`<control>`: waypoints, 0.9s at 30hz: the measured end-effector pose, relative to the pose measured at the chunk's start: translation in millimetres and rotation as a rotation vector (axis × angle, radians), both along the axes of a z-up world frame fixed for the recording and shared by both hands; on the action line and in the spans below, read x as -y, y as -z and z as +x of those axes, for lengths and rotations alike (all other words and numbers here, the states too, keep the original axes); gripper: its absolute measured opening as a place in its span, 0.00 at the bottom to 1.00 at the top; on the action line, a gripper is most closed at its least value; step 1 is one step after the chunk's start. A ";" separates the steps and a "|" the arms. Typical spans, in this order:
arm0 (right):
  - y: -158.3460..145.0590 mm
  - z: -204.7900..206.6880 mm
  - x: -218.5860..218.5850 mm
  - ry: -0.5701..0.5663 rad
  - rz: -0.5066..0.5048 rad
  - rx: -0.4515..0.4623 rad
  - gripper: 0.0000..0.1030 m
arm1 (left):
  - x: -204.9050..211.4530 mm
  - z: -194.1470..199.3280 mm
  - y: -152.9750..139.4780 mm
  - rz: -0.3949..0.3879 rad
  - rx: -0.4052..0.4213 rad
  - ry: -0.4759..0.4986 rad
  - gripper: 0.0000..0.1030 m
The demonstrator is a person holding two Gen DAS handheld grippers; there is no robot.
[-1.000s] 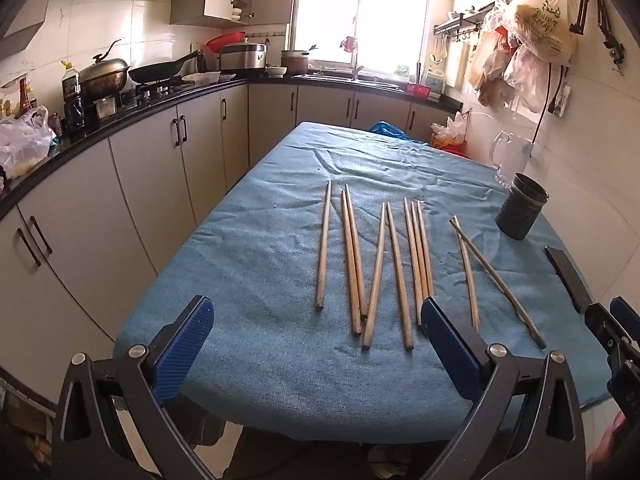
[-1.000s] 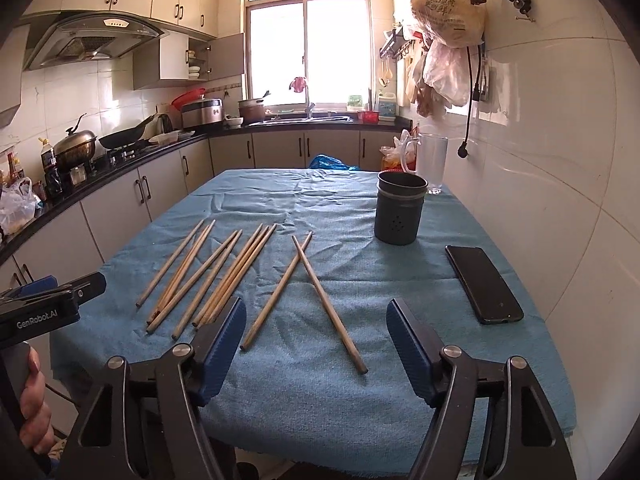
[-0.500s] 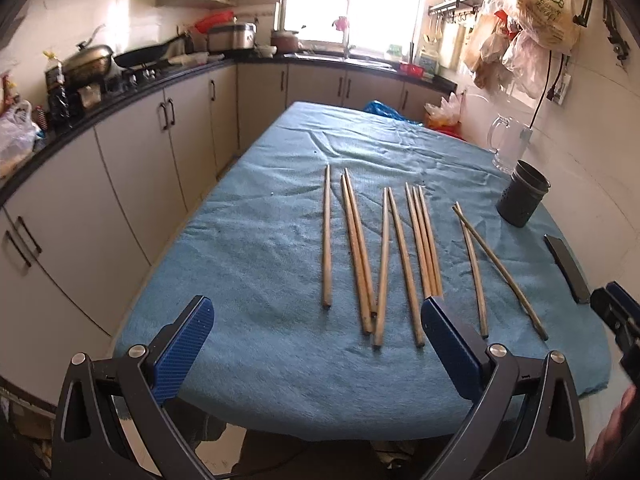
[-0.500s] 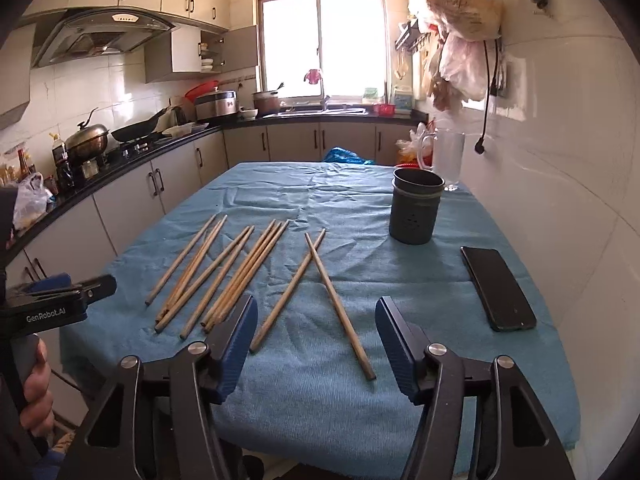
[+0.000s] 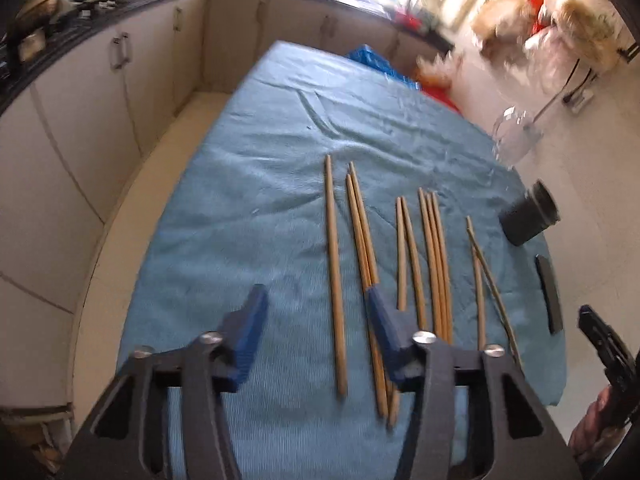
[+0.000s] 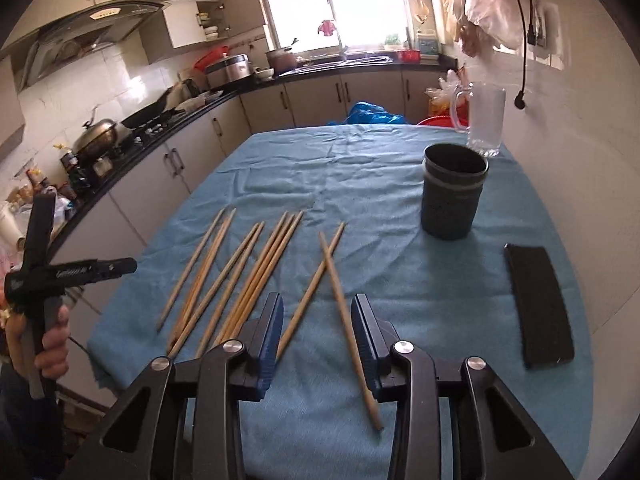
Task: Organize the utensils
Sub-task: 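Move both tools down toward the row of wooden chopsticks on the cloth, then close the left tool on one chopstick while the right tool grasps another chopstick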
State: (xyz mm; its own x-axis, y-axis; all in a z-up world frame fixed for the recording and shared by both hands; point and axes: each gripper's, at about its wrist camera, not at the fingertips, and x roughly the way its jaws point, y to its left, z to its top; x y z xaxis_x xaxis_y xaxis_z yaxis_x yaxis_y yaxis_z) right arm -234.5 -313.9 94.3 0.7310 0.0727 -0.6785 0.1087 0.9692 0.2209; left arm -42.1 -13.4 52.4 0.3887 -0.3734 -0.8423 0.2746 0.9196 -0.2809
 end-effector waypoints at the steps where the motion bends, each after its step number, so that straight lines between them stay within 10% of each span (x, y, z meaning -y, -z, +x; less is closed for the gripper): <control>1: -2.1 4.7 0.9 0.004 -0.005 -0.001 0.37 | 4.7 11.2 4.5 0.010 -0.021 -0.004 0.35; 17: 33.1 67.5 21.1 -0.027 0.032 -0.176 0.37 | 76.7 92.6 43.5 0.259 -0.087 0.026 0.17; 27: 65.4 115.2 17.8 -0.080 0.002 -0.316 0.37 | 70.7 96.9 43.7 0.252 -0.093 0.039 0.07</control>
